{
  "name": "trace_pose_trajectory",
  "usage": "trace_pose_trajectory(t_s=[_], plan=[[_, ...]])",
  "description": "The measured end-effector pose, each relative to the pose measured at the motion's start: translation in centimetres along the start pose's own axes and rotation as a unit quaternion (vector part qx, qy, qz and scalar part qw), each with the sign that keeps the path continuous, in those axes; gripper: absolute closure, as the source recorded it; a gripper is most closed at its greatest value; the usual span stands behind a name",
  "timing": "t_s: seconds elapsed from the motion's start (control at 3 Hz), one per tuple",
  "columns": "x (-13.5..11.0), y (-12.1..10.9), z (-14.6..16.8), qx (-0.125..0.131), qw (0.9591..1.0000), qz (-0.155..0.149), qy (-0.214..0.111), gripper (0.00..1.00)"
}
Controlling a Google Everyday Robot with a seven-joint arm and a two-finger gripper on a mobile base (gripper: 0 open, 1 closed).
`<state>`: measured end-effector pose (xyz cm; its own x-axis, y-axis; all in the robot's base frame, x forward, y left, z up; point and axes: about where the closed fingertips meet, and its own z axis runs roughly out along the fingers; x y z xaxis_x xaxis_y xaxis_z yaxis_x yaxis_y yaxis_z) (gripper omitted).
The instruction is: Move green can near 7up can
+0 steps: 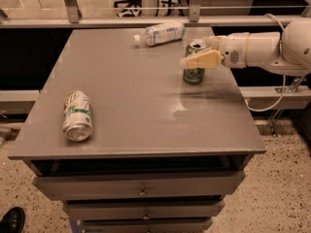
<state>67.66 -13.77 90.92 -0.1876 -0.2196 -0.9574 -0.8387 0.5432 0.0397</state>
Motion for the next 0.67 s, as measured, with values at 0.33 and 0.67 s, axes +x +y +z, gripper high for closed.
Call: trace_pose_trajectory(t_s=[0.33,0.67], plan=[[0.07,1.01,0.7,-0.016,0.9998,0.001,-0.013,0.37],[-0.31,1.82,0.2,-0.029,0.9993,0.0,-0.024,0.68]])
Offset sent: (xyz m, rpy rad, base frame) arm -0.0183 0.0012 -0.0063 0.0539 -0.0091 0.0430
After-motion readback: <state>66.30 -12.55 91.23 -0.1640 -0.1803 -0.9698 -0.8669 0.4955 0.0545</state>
